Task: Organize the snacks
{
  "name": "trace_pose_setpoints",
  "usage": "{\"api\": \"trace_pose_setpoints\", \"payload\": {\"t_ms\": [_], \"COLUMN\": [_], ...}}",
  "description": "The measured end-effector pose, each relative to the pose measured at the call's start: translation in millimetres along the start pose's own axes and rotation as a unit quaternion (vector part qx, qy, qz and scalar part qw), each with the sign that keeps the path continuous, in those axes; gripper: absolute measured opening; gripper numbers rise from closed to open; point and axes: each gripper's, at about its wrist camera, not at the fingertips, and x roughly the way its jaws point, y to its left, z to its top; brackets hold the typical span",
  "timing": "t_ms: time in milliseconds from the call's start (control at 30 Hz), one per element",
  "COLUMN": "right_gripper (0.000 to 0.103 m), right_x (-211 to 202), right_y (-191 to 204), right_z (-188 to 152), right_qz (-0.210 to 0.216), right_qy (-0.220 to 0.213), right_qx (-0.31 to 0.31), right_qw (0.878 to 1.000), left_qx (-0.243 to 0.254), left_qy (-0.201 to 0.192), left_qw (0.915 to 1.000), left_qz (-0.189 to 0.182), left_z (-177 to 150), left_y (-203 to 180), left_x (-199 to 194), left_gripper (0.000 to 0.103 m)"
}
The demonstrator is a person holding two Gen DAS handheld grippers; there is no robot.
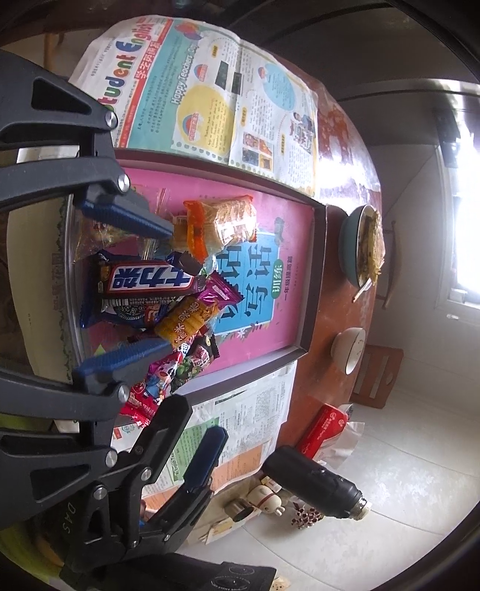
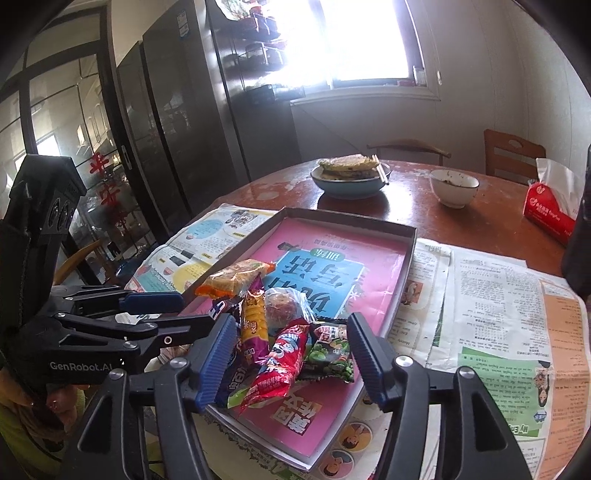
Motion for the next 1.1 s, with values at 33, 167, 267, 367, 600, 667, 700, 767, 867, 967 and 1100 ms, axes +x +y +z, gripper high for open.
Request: {"api": "trace_pose_setpoints", "payload": {"t_ms": [33, 167, 267, 367, 600, 667, 700, 767, 867, 967, 1100], "right_gripper": [0.065, 0.071, 0.072, 0.074, 0.080, 0.082, 0.082, 0.083, 0.087, 0.090, 0.093], "right_x": [-2, -11, -16, -21, -34, -39, -41, -45, -50, -56, -63], "right_y": [1, 3, 5, 7, 12, 14, 15, 16, 17, 17, 16], "right_z": [1, 1, 1, 1, 0, 0, -1, -1, -3, -7, -21], "right_qz": [-0.001, -0.010, -0.013, -0.018, -0.027, -0.032, -0.034, -0.035, -0.037, -0.038, -0.042], "right_qy": [-0.005, -0.016, -0.020, -0.027, -0.042, -0.047, -0.050, -0.053, -0.059, -0.066, -0.069], "right_qx": [-0.001, -0.007, -0.008, -0.013, -0.019, -0.022, -0.023, -0.025, -0.025, -0.019, -0.012], "right_qw": [1.000, 1.000, 1.000, 0.999, 0.999, 0.998, 0.998, 0.998, 0.997, 0.997, 0.997], "left_qx": [0.001, 0.002, 0.005, 0.009, 0.017, 0.017, 0.017, 0.015, 0.011, 0.005, -0.001], "left_qy": [-0.002, -0.009, -0.015, -0.023, -0.040, -0.043, -0.044, -0.046, -0.048, -0.049, -0.035], "left_qw": [1.0000, 0.9999, 0.9998, 0.9995, 0.9987, 0.9986, 0.9986, 0.9985, 0.9984, 0.9983, 0.9988], "left_qz": [0.002, 0.011, 0.015, 0.022, 0.026, 0.026, 0.026, 0.027, 0.028, 0.032, 0.034], "left_z": [0, -1, -2, -2, -7, -8, -9, -10, -15, -25, -40], "left_y": [0, -2, -4, -5, -10, -12, -13, -13, -14, -13, -11], "left_x": [-1, -8, -13, -18, -33, -36, -37, -40, -45, -49, -45], "left_gripper": [0.064, 0.072, 0.075, 0.077, 0.081, 0.081, 0.081, 0.081, 0.081, 0.081, 0.081]}}
